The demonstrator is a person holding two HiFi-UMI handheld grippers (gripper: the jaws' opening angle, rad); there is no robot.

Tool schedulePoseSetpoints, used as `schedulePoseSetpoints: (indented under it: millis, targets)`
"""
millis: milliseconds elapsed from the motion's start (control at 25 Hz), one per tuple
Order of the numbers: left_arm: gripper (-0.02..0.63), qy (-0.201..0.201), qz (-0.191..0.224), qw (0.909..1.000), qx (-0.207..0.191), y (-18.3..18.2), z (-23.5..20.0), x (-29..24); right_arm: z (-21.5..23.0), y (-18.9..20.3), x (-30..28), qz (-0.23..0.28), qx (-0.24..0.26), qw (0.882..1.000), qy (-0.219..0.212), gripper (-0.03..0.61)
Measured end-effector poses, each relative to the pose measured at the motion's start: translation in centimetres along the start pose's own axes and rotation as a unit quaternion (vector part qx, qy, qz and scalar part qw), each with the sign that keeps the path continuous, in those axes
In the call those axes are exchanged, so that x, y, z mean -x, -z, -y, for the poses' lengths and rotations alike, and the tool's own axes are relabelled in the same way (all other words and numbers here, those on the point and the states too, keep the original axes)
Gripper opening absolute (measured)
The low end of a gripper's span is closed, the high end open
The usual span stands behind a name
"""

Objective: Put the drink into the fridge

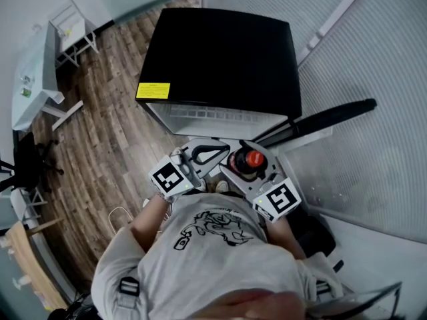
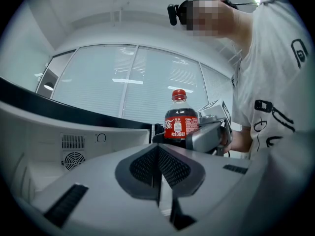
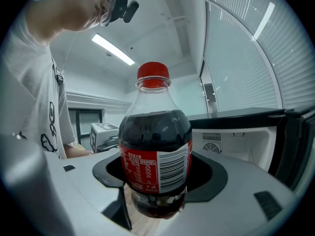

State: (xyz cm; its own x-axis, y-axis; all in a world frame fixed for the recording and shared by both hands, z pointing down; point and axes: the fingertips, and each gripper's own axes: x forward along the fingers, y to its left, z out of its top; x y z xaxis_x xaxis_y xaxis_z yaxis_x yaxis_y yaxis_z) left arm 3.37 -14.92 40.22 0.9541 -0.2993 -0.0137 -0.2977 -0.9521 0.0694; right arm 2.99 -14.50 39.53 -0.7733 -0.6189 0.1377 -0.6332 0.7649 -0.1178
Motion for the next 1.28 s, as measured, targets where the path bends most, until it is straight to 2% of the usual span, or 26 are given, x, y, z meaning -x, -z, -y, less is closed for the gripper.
schedulePoseSetpoints:
  millis: [520,920,1280]
  targets:
    - [0.002,0.039,-0.004,0.9986,-0.034,2.2,-0.6,0.2,0.2,2.3,-1.6,-0.012,0.007,0.999,-0.036,0.322]
    - [0.002,0.038,-0.019,0.9979,-0.048,4.6,-2.2,0.1,1.1,4.4,-3.3,-0.035,0.033,0.998,-0.045,0.322]
    - [0.002,0.025,-0.035,0.9968,-0.067,7.0,-5.6,-1.2,4.2,6.2,-5.3,-0.032,0.034,0.998,-0.042,0.322]
